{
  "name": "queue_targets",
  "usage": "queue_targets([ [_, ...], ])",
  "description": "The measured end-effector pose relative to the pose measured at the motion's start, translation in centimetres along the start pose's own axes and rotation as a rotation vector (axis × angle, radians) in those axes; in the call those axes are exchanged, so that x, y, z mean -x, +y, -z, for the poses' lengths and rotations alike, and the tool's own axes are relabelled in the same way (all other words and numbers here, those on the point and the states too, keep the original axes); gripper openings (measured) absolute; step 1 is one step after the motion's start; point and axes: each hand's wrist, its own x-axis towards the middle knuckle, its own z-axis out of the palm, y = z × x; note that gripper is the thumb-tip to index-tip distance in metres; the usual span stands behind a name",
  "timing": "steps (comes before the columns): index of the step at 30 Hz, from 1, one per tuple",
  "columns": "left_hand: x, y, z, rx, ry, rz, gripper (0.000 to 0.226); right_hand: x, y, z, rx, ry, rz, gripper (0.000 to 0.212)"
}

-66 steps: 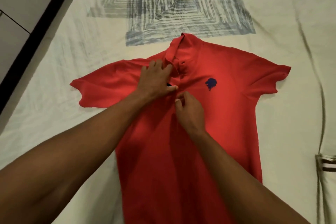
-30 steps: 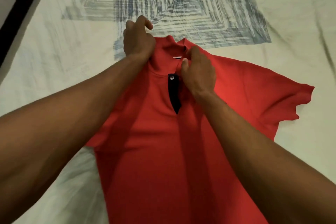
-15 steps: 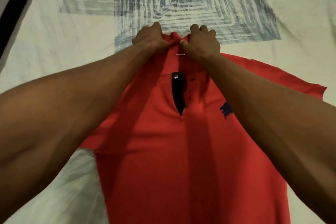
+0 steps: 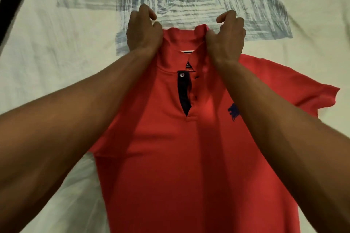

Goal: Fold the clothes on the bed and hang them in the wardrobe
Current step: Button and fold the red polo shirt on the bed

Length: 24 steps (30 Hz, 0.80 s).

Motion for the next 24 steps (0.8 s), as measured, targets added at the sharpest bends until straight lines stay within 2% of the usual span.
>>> queue_targets([
  [3, 3.1, 0.7, 0.7, 0.013, -0.071, -0.165, 0.016, 3.1, -0.4, 0.3, 0.037, -0.103, 0.111, 0.017],
  [5, 5.5, 0.3, 0.4, -0.028, -0.2, -0.233, 0.015, 4.9, -0.1, -0.1, 0.176, -0.256, 0.106, 0.029],
  [8, 8.9, -1.0, -0.4, -0.103, -0.314, -0.188, 0.012, 6.7, 0.5, -0.3, 0.327, -0.399, 0.011, 0.048],
  [11, 10.7, -1.4, -1.3, -0.132, -0.309, -0.165, 0.016, 7.1, 0.6, 0.2, 0.334, -0.385, -0.065, 0.046],
  [18, 12.6, -1.0, -1.3, -0.217, -0.229, -0.243, 0.025, 8.5, 0.3, 1.5, 0.272, -0.296, -0.169, 0.037],
  [24, 13.4, -0.5, -1.5, -0.349, -0.227, -0.276, 0.023, 9.5, -0.4, 1.1, 0.343, -0.334, -0.094, 0.035],
])
